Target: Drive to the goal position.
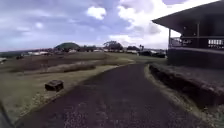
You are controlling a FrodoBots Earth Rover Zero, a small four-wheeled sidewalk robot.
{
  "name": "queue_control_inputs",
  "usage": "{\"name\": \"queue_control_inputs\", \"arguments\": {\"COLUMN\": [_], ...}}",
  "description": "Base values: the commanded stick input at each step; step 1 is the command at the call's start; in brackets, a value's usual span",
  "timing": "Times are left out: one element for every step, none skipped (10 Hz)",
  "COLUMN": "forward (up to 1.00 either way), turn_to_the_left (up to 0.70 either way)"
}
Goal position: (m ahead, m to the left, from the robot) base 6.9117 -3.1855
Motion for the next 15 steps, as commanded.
{"name": "queue_control_inputs", "arguments": {"forward": [0.70,0.70,0.70,0.70,0.70,0.70,0.70,0.70,0.70,0.70,0.70,0.70,0.70,0.70,0.70], "turn_to_the_left": [-0.09,-0.09,-0.09,-0.09,-0.09,-0.09,-0.09,-0.09,-0.09,-0.09,-0.09,-0.09,-0.09,-0.09,-0.09]}}
